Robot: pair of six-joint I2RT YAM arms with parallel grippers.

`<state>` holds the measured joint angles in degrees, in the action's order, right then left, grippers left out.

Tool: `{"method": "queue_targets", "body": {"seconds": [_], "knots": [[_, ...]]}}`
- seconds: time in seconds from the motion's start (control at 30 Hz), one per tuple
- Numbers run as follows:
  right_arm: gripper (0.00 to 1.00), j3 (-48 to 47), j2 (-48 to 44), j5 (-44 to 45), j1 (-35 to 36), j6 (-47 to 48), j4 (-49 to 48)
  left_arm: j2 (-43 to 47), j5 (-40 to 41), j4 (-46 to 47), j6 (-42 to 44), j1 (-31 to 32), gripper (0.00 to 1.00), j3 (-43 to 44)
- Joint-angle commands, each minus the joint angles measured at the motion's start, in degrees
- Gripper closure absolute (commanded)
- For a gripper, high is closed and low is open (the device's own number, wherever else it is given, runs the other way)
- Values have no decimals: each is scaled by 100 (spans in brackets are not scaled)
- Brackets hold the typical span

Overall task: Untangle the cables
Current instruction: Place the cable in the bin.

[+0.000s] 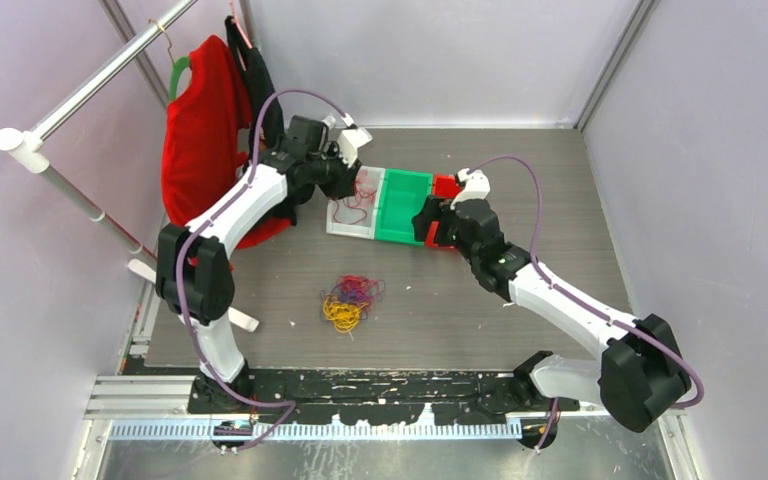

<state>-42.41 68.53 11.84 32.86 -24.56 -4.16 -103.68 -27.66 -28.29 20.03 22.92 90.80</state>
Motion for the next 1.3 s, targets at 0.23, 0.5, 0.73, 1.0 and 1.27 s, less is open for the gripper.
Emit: {"method": "queue_targets", "body": {"seconds": [0.23,0.5,0.73,1.0,1.27], "knots": [[17,-120,-398,-41,-32,-128,225,-590,1625,-1419,35,66,66,1114],[17,-195,-381,-189,-34,-115,409,-272,-189,-3385,1779,194,62,1299],[17,-151,-367,-320,-34,-187,483,-194,251,-3700,2126,771,69,516],[18,-175,-499,-291,-34,-143,627,-282,472,-2946,1558,818,75,-81],[19,-194,-446,-364,-33,-198,648,-334,745,-1938,792,721,75,-735]]}}
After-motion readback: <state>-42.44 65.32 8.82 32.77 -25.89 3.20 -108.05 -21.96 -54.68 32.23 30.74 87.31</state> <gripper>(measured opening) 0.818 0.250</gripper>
